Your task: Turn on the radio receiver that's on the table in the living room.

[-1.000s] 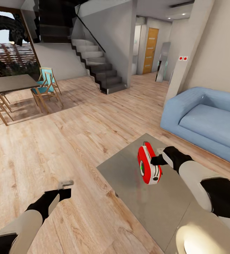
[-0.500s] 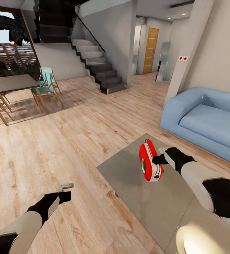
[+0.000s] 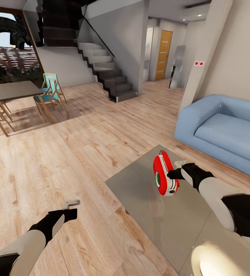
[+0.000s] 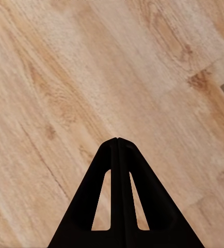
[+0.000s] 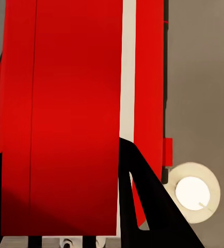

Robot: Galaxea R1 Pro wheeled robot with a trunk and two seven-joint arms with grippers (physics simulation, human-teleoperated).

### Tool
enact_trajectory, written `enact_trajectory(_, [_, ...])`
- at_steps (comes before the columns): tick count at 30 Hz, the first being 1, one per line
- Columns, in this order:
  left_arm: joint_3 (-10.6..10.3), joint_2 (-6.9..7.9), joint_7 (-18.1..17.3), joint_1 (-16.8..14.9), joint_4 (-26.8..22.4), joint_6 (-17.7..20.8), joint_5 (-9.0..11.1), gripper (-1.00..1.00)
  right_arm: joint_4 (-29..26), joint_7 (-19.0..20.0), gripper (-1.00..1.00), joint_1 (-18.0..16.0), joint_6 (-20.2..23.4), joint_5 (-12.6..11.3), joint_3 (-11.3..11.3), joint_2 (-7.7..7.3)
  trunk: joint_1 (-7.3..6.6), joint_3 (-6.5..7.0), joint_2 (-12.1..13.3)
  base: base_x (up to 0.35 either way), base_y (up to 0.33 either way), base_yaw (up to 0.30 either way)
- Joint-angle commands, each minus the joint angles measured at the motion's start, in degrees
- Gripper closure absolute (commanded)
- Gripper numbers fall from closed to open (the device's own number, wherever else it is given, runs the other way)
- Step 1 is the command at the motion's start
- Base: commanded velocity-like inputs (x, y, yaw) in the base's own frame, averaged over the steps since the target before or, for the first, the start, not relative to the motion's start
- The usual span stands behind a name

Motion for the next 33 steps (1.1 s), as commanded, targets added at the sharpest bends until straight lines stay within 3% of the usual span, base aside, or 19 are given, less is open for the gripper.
enact_trajectory(1, [0.0,0.03,0.0,0.0,0.0,0.0,0.0,1.00,0.3,0.0,1.00,0.0,-0.4,-0.1,-0.1,-0.02,0.00,0.00,0.0,0.000,0.000,0.000])
enact_trajectory(8, [0.0,0.32,0.0,0.0,0.0,0.0,0.1,1.00,2.1,0.1,1.00,0.1,-2.7,-0.1,-0.1,-0.05,0.00,0.00,0.0,0.000,0.000,0.000])
enact_trajectory(19, [0.0,0.46,0.0,0.0,0.0,0.0,0.1,1.00,4.8,4.8,1.00,0.3,-4.9,0.2,-0.1,-0.06,0.00,0.00,0.0,0.000,0.000,0.000])
enact_trajectory(33, [0.0,1.05,-0.1,0.0,0.1,0.0,0.2,1.00,5.1,6.1,1.00,4.6,-8.5,0.2,-0.1,-0.45,0.00,0.00,0.0,0.000,0.000,0.000])
